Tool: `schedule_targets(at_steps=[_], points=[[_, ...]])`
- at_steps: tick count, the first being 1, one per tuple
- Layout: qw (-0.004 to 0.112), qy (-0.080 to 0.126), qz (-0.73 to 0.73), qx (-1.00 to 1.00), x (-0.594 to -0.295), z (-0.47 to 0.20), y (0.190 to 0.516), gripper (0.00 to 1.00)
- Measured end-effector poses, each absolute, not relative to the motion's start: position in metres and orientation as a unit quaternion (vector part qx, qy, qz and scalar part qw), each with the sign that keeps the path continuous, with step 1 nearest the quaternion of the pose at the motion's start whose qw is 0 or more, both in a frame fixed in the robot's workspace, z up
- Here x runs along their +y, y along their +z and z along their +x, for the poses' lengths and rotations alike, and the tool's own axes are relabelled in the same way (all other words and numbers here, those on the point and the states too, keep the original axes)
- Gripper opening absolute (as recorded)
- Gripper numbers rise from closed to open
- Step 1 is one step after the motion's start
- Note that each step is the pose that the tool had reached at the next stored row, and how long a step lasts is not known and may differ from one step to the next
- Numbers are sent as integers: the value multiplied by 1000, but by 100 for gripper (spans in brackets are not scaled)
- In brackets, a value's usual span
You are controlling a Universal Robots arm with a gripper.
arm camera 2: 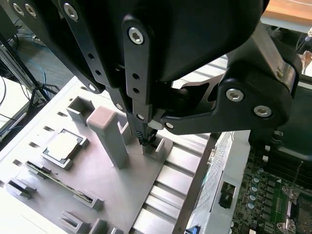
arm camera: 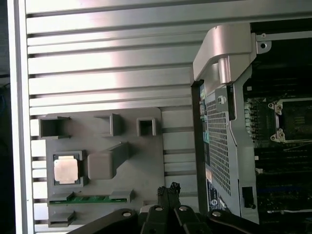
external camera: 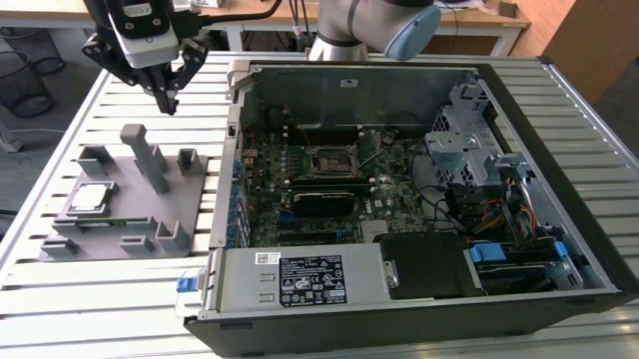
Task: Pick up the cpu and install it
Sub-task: 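Reach for the cpu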
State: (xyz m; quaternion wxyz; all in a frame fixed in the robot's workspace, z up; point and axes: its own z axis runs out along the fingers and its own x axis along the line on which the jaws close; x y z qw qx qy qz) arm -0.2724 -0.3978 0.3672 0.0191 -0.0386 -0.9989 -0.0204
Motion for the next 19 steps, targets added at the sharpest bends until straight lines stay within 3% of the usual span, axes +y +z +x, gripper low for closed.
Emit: schedule_targets(at_steps=[19], points=[[16,-21,-38,-999,-400,-321,363,11]])
